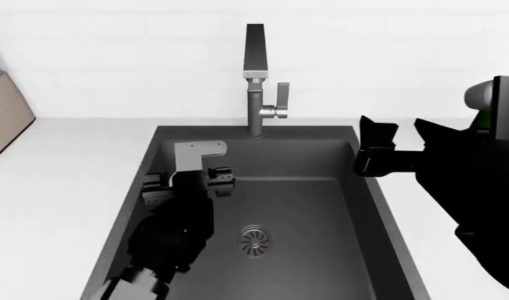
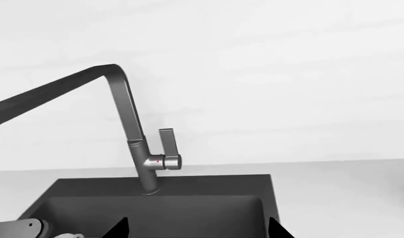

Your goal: Pick the cup and bowl from the sink and place them on the counter for drying.

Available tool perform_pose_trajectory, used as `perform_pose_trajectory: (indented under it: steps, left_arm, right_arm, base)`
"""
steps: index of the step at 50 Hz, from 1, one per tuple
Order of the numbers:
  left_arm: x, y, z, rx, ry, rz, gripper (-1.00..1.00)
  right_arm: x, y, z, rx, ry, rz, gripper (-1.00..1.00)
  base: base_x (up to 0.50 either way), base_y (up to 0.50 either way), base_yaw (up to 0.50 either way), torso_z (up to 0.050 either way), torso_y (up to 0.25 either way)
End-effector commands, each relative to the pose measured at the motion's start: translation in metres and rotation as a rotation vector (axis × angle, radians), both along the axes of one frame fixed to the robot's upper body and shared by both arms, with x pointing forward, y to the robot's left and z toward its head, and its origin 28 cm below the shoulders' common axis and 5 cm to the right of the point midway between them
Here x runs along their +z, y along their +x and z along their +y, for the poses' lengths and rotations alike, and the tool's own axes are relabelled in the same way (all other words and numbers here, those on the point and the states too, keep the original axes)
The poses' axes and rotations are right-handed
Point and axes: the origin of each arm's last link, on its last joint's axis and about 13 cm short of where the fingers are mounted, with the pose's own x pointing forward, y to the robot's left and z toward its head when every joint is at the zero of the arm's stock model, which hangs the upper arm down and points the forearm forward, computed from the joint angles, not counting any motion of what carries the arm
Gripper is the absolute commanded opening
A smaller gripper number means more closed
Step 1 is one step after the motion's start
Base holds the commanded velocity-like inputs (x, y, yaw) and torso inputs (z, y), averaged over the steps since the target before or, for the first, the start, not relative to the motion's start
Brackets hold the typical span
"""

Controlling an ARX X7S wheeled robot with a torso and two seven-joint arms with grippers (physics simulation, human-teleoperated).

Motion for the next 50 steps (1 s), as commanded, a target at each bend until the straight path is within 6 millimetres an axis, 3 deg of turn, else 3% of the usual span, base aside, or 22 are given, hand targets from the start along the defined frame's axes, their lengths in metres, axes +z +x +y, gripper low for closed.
perform_pose_trajectory:
  steps: [1, 19, 38, 39, 50]
  left_arm:
    - [-0.010, 0.012, 0.005, 0.020, 0.007, 0.023, 1.00]
    - [-0.034, 0.013, 0.011, 0.054, -0.014, 0.100, 1.00]
    - [-0.037, 0.012, 0.014, 0.070, -0.016, 0.122, 1.00]
    - [-0.037, 0.012, 0.013, 0.071, -0.006, 0.118, -1.00]
    - [-0.027, 0.016, 0.010, 0.049, 0.045, 0.060, -1.00]
  right_arm:
    - [-0.002, 0.002, 0.003, 0.015, 0.004, 0.004, 1.00]
    - [-0.006, -0.001, 0.003, 0.015, 0.013, 0.010, 1.00]
    - [-0.008, -0.001, 0.004, 0.021, 0.029, 0.011, 1.00]
    - [-0.008, -0.001, 0.004, 0.020, 0.029, 0.010, 1.00]
    - [-0.009, 0.000, 0.005, 0.022, 0.028, 0.009, 1.00]
  base:
    - [0.00, 0.00, 0.00, 0.000, 0.000]
    - [0.00, 0.00, 0.00, 0.000, 0.000]
    - [0.00, 0.00, 0.00, 0.000, 0.000]
    - [0.00, 0.00, 0.00, 0.000, 0.000]
    - [0.00, 0.00, 0.00, 0.000, 0.000]
